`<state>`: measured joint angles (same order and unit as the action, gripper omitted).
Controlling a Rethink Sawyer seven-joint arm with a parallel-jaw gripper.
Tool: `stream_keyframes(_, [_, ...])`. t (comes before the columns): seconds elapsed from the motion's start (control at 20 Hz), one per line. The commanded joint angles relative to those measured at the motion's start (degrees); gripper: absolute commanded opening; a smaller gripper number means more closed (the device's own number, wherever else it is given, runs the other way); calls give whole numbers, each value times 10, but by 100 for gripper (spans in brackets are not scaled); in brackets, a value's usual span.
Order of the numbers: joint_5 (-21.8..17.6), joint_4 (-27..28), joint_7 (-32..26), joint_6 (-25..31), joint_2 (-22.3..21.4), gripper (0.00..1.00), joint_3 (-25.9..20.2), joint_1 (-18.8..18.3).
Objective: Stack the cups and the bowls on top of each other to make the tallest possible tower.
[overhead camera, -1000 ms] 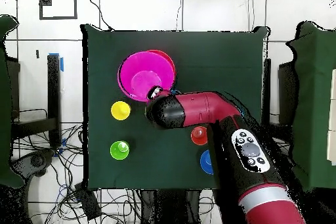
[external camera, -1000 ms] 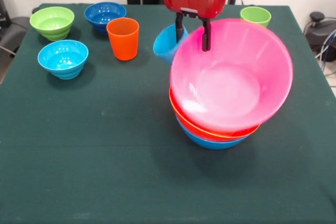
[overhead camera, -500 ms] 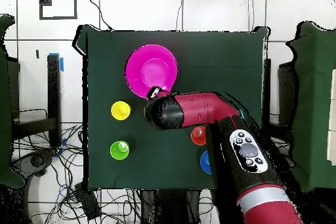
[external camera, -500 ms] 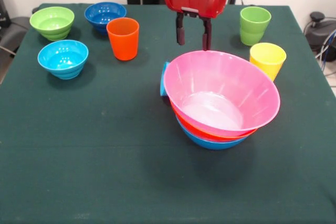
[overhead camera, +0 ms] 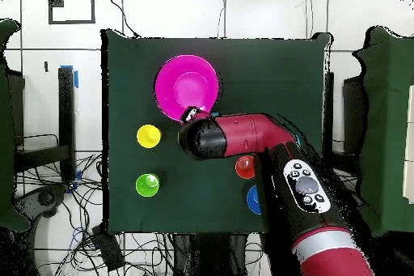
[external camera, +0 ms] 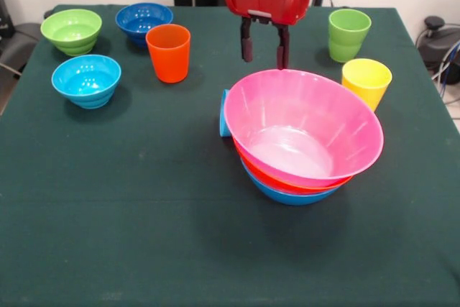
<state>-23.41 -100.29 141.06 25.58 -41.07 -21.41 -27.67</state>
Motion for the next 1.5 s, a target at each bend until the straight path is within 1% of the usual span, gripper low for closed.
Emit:
stream_keyframes(0.05, [2,-34,-53,-38,23,100,-75,-47])
stream_keyframes(0.15, [8,-56,-47,-50,11,100,-96,-60])
stream_keyframes(0.25, [6,-75,-27,-53,-17,100,-93,-51])
stream_keyframes(0.35, [-1,-88,-8,-56,-47,100,-80,-33])
stream_keyframes(0.4, [-4,-94,2,-65,-57,100,-75,-27])
stream_keyframes(0.45, [-1,-101,8,-77,-58,100,-80,-30])
stream_keyframes(0.6, [11,-122,2,-104,-47,100,-114,-59])
stream_keyframes(0.75, [14,-131,-10,-101,-45,100,-128,-78])
stream_keyframes(0.95, [14,-142,-17,-96,-49,100,-139,-94])
stream_keyframes(1.0, [18,-147,-15,-96,-49,100,-145,-98])
stream_keyframes(1.1, [38,-166,9,-115,-39,100,-168,-113])
stream_keyframes(1.15, [41,-169,14,-126,-34,100,-174,-116])
stream_keyframes(1.3, [70,-189,47,-159,-9,100,-205,-136])
stream_keyframes(1.4, [79,-195,60,-174,-1,100,-210,-139])
stream_keyframes(1.5, [82,-197,52,-159,-10,100,-203,-135])
